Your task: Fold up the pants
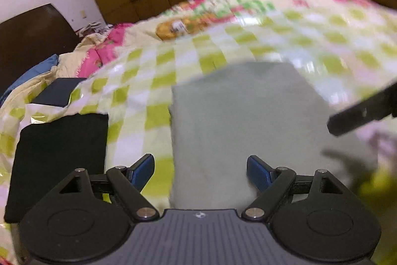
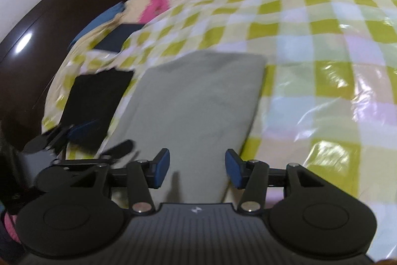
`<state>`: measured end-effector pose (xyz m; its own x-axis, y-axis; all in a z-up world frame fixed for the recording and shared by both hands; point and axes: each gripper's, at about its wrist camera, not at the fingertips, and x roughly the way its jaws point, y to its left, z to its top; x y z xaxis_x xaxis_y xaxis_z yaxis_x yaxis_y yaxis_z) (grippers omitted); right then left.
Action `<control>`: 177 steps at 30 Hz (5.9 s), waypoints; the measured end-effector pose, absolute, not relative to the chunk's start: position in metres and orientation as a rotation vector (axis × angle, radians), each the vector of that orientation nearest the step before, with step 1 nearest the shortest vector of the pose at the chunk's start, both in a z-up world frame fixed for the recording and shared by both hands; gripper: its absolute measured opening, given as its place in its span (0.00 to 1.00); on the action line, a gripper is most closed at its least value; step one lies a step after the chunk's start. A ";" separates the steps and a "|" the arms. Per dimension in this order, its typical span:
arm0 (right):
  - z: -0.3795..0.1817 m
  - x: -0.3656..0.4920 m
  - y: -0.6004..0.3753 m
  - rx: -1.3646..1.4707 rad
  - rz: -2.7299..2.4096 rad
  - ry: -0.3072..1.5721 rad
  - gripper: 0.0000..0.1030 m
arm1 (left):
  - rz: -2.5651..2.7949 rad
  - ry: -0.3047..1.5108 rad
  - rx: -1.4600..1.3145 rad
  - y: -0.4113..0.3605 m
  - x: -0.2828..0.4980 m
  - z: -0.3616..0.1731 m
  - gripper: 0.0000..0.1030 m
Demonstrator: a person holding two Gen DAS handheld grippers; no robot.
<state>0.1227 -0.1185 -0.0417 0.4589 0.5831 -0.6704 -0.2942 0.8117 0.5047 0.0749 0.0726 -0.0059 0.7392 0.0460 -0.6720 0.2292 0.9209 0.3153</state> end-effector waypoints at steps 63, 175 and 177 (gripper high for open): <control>-0.082 0.200 -0.107 0.509 0.536 1.025 0.33 | -0.185 0.855 0.119 0.097 0.145 -0.035 0.85; 0.002 0.048 -0.555 0.360 -0.358 0.758 0.29 | -0.858 0.850 0.385 -0.418 0.134 -0.002 0.52; 0.012 0.029 -0.544 0.388 -0.350 0.714 0.30 | -0.858 0.841 0.377 -0.403 0.122 0.001 0.52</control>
